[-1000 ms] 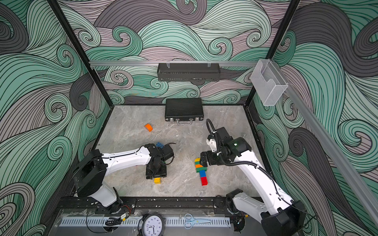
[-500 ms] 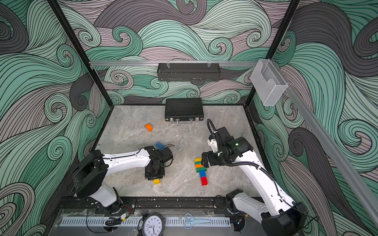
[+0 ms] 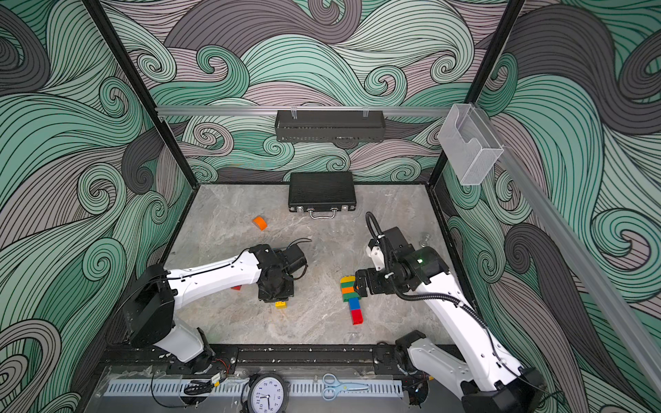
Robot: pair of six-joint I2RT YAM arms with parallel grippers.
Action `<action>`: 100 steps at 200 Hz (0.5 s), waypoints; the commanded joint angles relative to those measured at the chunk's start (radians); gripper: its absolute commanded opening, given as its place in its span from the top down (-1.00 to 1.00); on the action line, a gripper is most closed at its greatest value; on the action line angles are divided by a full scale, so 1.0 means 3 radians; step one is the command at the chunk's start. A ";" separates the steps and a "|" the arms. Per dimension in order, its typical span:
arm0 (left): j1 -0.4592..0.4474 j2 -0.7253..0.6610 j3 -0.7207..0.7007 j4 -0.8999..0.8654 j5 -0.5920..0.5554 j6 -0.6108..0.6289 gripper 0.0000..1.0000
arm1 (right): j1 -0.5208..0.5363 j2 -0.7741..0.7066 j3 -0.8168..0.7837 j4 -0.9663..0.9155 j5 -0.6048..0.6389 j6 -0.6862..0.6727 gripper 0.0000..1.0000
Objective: Assemble an ice cream with lego
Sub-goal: Pick up the lego brick from the center of the board, then assemble the lego brick with the lego brick.
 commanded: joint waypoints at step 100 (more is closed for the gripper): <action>0.0617 0.0330 0.0582 -0.0274 0.0055 0.0764 1.00 | -0.0021 0.0243 0.0039 0.0191 -0.0144 0.0036 -0.99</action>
